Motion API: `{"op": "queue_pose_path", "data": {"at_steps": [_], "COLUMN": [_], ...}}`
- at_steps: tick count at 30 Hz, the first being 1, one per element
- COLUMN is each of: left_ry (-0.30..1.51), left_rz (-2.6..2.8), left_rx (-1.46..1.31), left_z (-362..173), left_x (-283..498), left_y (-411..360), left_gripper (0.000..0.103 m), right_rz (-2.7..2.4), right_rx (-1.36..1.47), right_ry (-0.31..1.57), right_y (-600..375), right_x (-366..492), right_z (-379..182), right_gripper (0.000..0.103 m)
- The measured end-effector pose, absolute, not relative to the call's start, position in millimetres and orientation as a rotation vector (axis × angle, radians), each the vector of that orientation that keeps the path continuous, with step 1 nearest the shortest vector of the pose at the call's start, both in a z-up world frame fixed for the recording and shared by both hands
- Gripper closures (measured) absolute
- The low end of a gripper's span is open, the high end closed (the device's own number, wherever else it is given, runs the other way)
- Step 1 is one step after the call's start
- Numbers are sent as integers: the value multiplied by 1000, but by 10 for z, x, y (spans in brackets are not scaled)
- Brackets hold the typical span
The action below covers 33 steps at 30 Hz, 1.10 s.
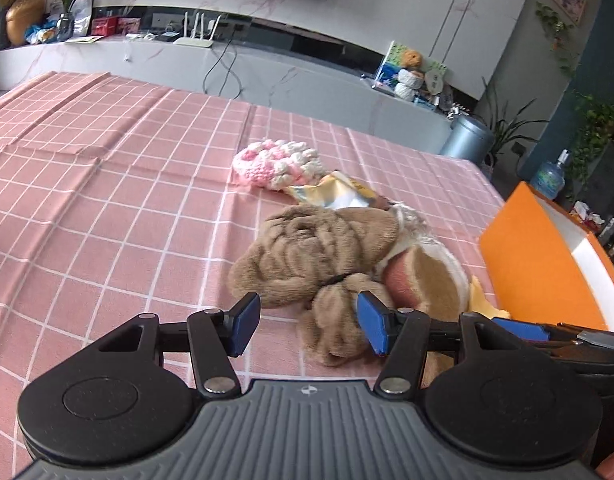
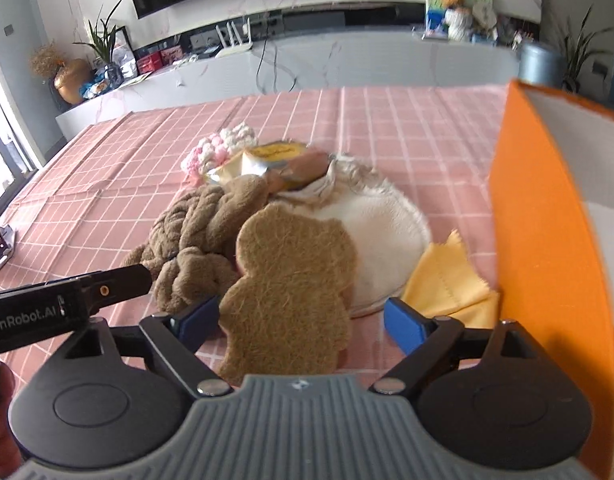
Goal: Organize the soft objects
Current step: 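Grasp the brown towel bow with the left tool while the right tool grasps the felt bear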
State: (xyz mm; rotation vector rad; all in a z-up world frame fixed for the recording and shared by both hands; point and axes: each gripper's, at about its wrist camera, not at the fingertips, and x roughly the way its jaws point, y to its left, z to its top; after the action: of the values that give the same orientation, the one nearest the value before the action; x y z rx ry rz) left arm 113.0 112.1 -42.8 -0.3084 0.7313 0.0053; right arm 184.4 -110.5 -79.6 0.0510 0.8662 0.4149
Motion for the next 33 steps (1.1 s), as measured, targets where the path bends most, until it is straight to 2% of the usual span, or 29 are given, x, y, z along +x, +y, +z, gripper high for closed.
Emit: {"op": "queue_pose_path", "data": {"at_steps": [3,5,6,12,18,23,28,33], "left_ry": [750,757,760,799,846,880,876,867], "left_rz": [23,12,4,-47,-8,61,78,71], "left_rx": [-312,-342,-351,-384,-421,-381,-348,-329], "left_z": [-466,-483,-482,-491,-525,-619,-697,-732], "left_x": [1193,1210,1219,1322,1520,1650,1675,1650], "left_y": [1156,1177,1170,1050,923,817,786,766], "left_gripper": [36,35,34,23,21,25,40,47], "right_rz": [427,444,453,408,398,411,417,420], "right_rx": [63,64,59,-53,-73,-97,-117,-154], "right_ry": [910,919,922,851,865,861,852,840], "right_y": [-1079,-1068,-1061,-1057,-1066,-1040,-1021,-989], "right_x": [1928,1942,1943,1898,1973,1983,1962,1932], "right_z": [-893,-931,-934,-844,-934,-991,-1018,-1024], "right_gripper": [15,26,28,28,28,28,28,28]}}
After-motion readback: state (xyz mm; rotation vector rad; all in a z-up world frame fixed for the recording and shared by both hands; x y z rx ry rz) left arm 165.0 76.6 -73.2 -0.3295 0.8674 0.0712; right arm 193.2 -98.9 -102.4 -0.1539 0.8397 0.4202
